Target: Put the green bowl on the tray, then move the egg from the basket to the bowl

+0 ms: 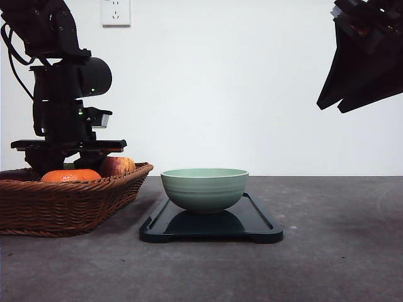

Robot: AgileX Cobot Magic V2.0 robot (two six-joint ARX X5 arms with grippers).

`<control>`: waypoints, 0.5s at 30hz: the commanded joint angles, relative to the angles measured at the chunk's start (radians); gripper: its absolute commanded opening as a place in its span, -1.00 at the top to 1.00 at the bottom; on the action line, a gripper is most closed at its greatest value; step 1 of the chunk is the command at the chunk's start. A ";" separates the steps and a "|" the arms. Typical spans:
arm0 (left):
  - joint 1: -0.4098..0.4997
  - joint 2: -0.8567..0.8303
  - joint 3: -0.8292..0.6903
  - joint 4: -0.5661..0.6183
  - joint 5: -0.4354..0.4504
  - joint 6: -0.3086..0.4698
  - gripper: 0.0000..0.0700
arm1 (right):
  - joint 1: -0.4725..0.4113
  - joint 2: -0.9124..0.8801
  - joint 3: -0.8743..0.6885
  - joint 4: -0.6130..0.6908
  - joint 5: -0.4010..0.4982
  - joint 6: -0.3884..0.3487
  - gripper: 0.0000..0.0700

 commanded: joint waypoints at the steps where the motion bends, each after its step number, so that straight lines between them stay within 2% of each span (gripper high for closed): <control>1: -0.004 0.025 0.026 -0.002 0.007 -0.001 0.71 | 0.005 0.006 0.004 0.010 0.002 -0.004 0.36; 15: -0.004 -0.102 0.036 -0.035 0.006 0.004 0.71 | 0.005 0.006 0.004 0.009 0.002 -0.004 0.36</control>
